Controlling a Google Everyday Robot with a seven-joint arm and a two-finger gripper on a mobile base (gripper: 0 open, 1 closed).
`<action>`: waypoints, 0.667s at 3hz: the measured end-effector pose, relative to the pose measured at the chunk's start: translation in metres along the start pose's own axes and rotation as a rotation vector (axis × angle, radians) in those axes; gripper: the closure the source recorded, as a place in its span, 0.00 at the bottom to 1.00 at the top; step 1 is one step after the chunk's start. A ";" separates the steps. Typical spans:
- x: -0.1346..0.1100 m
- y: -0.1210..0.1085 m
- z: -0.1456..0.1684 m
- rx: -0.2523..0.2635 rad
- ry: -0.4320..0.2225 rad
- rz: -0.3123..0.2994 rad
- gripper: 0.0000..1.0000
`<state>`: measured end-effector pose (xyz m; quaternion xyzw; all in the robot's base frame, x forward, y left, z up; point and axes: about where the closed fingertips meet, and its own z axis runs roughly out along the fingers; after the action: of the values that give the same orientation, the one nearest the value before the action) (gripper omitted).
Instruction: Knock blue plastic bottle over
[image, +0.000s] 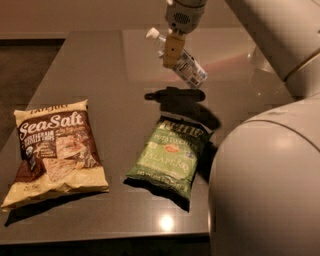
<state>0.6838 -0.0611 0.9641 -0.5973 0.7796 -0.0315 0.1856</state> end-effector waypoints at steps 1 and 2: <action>-0.013 0.011 0.022 0.002 0.110 -0.123 0.80; -0.026 0.023 0.043 -0.014 0.162 -0.200 0.49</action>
Offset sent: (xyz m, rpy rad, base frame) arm -0.0091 0.0473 -0.0483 -0.2782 0.0456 0.1866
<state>0.6827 -0.0230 0.9244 -0.6688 0.7288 -0.0926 0.1139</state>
